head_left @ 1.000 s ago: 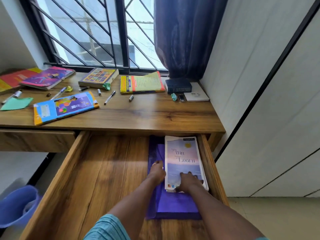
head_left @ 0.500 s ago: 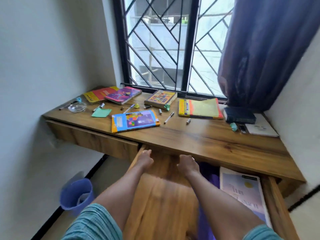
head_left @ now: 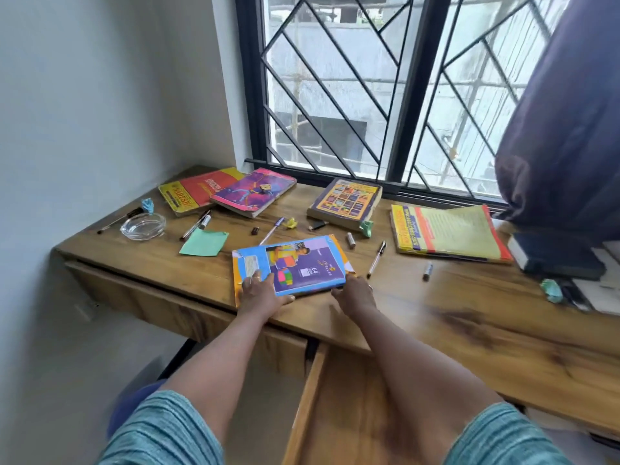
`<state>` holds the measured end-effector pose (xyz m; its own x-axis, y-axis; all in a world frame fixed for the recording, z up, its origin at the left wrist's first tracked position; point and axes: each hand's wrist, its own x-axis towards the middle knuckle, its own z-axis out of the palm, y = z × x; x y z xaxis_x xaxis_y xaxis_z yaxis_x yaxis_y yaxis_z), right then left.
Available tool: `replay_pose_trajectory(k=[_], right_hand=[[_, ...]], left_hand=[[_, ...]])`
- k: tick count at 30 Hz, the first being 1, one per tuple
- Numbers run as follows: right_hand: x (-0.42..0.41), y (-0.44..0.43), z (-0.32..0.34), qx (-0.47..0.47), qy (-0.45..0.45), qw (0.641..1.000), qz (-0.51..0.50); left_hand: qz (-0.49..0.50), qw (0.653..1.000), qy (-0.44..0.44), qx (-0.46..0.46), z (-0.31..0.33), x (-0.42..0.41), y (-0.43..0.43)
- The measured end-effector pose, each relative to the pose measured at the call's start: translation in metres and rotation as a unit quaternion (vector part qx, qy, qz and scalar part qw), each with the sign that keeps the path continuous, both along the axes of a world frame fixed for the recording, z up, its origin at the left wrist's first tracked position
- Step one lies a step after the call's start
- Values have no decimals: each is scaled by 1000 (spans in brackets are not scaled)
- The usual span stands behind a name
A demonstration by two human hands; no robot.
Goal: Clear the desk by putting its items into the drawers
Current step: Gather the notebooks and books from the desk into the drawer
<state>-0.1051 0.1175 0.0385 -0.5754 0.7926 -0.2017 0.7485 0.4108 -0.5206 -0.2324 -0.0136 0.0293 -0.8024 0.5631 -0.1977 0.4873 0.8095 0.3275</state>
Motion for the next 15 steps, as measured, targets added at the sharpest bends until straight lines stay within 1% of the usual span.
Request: replay_pose_trajectory(k=[3, 7, 11, 13, 14, 15], right_hand=[[-25, 8, -9, -43, 18, 997, -68], [-40, 11, -11, -86, 37, 982, -166], [-39, 14, -7, -152, 77, 946, -274], [-33, 12, -1, -182, 106, 939, -272], [-30, 11, 1, -205, 130, 935, -259], [-28, 10, 2, -238, 174, 923, -248]], left_hand=[[26, 999, -30, -4, -9, -11, 5], [-16, 997, 17, -72, -18, -9, 0], [-55, 991, 68, -97, -20, -4, -21], [-67, 986, 83, -126, -15, 2, -33], [-69, 983, 93, -142, -12, 6, -38], [-67, 980, 106, -155, -10, 10, -43]])
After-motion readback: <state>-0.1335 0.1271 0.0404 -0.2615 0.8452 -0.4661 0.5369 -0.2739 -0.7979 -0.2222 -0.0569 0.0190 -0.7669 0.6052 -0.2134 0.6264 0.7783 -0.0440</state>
